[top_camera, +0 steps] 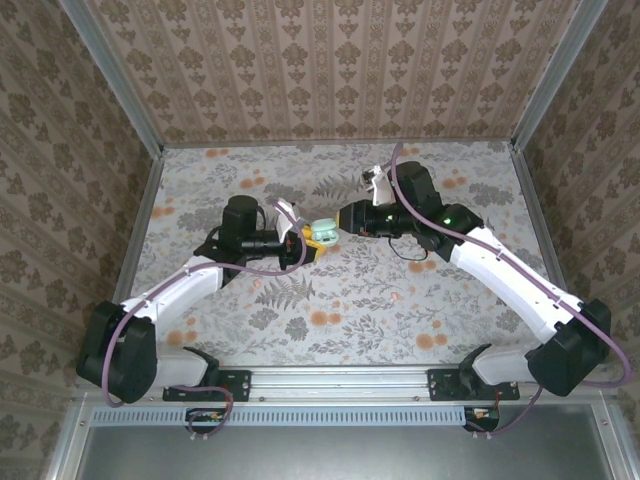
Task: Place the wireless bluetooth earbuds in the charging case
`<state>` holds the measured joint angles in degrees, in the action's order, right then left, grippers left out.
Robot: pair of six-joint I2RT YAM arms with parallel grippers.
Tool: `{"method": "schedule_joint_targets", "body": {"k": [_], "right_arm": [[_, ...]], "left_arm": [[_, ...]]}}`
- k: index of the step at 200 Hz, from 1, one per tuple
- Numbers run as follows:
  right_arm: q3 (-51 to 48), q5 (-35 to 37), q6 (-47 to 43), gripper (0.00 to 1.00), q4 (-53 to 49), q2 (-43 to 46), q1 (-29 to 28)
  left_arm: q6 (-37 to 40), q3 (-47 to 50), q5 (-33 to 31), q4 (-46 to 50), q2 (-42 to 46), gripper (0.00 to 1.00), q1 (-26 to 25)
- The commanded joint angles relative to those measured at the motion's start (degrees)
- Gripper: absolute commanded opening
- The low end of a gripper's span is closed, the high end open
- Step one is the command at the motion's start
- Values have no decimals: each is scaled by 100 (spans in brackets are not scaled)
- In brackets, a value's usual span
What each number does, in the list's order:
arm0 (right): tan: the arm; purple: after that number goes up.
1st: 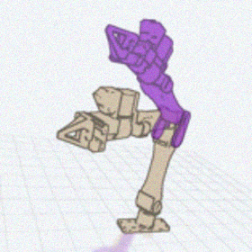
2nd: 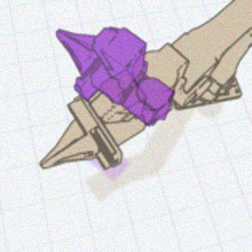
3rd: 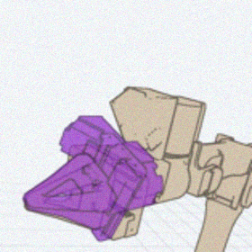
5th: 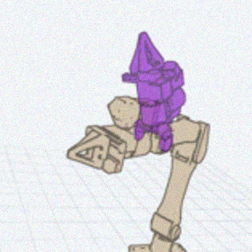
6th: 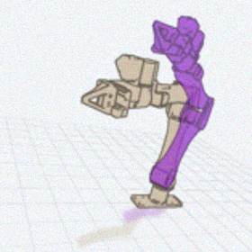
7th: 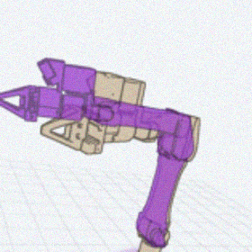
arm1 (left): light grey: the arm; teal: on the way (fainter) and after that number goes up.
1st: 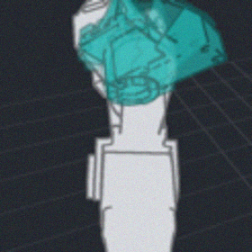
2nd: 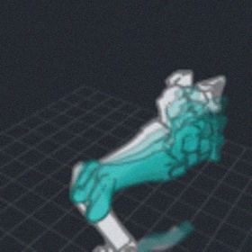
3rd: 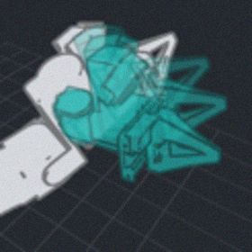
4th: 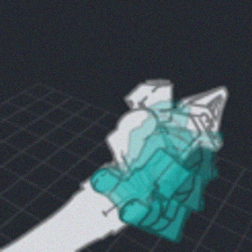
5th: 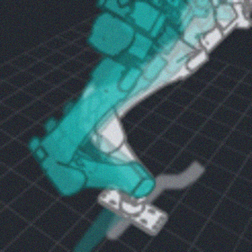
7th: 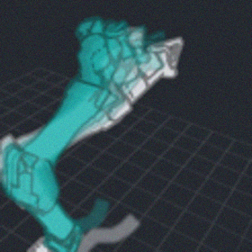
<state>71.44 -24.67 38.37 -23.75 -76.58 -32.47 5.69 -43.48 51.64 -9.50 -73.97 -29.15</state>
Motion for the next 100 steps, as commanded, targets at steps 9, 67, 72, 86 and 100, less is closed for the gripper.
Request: {"method": "schedule_joint_targets", "body": {"k": [9,67,72,86,100], "right_arm": [[-84,-100,27,27,20,-111,-58],[-228,782,-255,28,-1397,265,654],[-285,846,-234,27,-1537,270,786],[-478,1017,-218,27,-1819,259,1125],[-677,1275,-231,26,-2024,205,1356]], "left_arm": [[-82,95,82,-172,164,14,58],[-113,75,-98,93,346,14,542],[-112,85,-122,105,364,14,578],[-113,110,-219,110,405,14,627],[-111,127,-262,119,404,14,621]]}}
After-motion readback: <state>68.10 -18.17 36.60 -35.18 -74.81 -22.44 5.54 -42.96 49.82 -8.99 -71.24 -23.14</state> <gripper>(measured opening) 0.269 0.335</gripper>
